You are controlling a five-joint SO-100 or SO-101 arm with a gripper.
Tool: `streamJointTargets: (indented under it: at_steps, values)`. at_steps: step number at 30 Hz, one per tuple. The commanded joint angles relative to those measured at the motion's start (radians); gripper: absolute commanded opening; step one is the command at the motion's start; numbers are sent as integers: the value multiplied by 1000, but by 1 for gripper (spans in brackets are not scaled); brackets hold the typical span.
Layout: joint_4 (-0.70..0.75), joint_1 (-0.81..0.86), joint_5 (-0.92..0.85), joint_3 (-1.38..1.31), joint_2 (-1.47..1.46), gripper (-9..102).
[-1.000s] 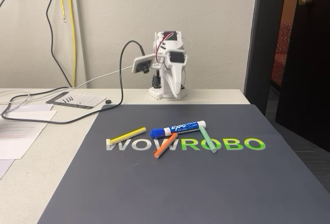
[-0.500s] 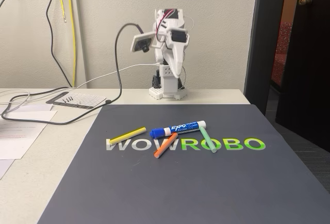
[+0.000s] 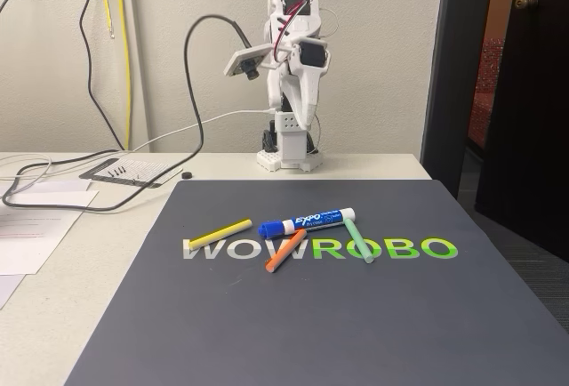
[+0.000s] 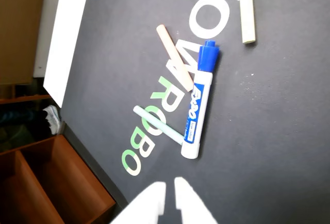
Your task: Pick up the blue marker.
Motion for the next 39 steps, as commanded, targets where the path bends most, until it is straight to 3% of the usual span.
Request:
streamJointTargets:
  at_steps: [1, 21, 33, 39]
  values:
    - [37, -8, -11, -94, -61, 1]
    - [-34, 14, -77, -109, -272, 6]
    - [-71, 38, -104, -160, -443, 19]
    - [-84, 40, -114, -160, -497, 20]
